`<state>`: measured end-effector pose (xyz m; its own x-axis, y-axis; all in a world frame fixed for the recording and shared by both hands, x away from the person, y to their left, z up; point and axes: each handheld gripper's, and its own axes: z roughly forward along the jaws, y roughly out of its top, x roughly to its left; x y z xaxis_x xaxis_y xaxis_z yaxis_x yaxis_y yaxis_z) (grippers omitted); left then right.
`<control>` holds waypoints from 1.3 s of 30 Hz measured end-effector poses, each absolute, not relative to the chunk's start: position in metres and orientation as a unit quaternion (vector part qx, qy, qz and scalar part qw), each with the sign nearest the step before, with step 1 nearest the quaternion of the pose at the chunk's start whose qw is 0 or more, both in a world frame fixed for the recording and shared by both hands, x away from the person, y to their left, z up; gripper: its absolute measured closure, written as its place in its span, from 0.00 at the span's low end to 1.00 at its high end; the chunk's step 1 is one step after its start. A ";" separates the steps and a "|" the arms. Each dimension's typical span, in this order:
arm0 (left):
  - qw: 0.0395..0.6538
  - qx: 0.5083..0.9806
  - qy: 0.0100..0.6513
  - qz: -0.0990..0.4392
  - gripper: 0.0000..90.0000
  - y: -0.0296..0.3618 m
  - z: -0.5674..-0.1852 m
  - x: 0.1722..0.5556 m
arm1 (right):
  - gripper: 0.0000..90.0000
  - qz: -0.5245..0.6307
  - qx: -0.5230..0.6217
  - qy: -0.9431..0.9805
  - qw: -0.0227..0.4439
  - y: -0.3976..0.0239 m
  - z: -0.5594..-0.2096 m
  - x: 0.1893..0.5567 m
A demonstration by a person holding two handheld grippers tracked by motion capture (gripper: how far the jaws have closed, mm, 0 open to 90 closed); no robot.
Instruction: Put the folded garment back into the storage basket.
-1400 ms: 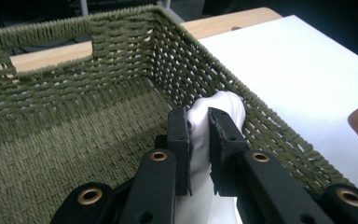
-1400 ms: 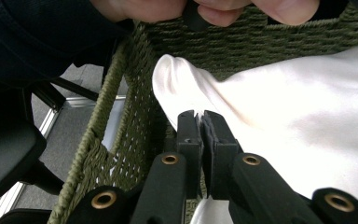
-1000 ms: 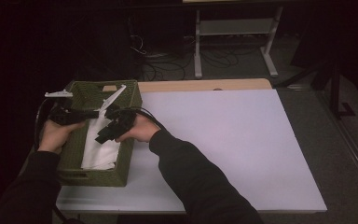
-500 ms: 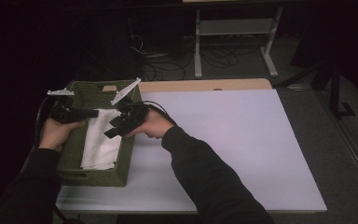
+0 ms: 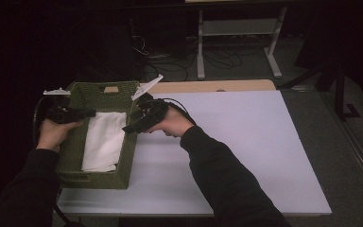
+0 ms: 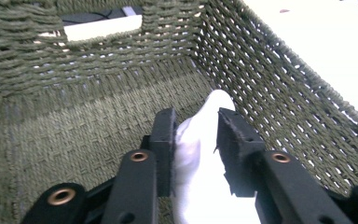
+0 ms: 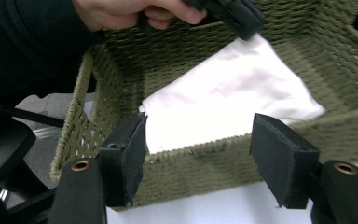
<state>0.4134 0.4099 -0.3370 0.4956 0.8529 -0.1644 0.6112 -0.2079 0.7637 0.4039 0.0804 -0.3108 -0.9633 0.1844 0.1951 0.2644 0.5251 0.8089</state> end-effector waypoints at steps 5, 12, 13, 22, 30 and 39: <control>0.413 0.762 0.476 0.152 0.64 0.410 -0.332 0.409 | 0.37 -0.472 -0.145 -0.869 0.031 0.065 -0.311 0.406; 0.426 0.769 0.459 0.128 0.49 0.401 -0.330 0.401 | 0.35 -0.473 -0.165 -0.865 0.019 0.044 -0.316 0.408; 0.427 0.771 0.456 0.126 0.47 0.399 -0.330 0.399 | 0.34 -0.472 -0.167 -0.865 0.017 0.042 -0.316 0.407; 0.449 0.776 0.431 0.105 0.28 0.378 -0.330 0.382 | 0.29 -0.470 -0.185 -0.863 0.006 0.013 -0.317 0.407; 0.449 0.790 0.406 0.100 0.19 0.355 -0.330 0.374 | 0.23 -0.476 -0.212 -0.853 -0.010 -0.017 -0.316 0.402; 0.458 0.800 0.376 0.093 0.14 0.327 -0.328 0.366 | 0.16 -0.472 -0.242 -0.847 -0.021 -0.051 -0.324 0.394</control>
<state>0.3658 0.3273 -0.3285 0.6993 0.6874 -0.1959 0.5175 -0.2979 0.8021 0.3940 -0.0509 -0.3238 -0.8815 0.4312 0.1925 0.3907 0.4369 0.8102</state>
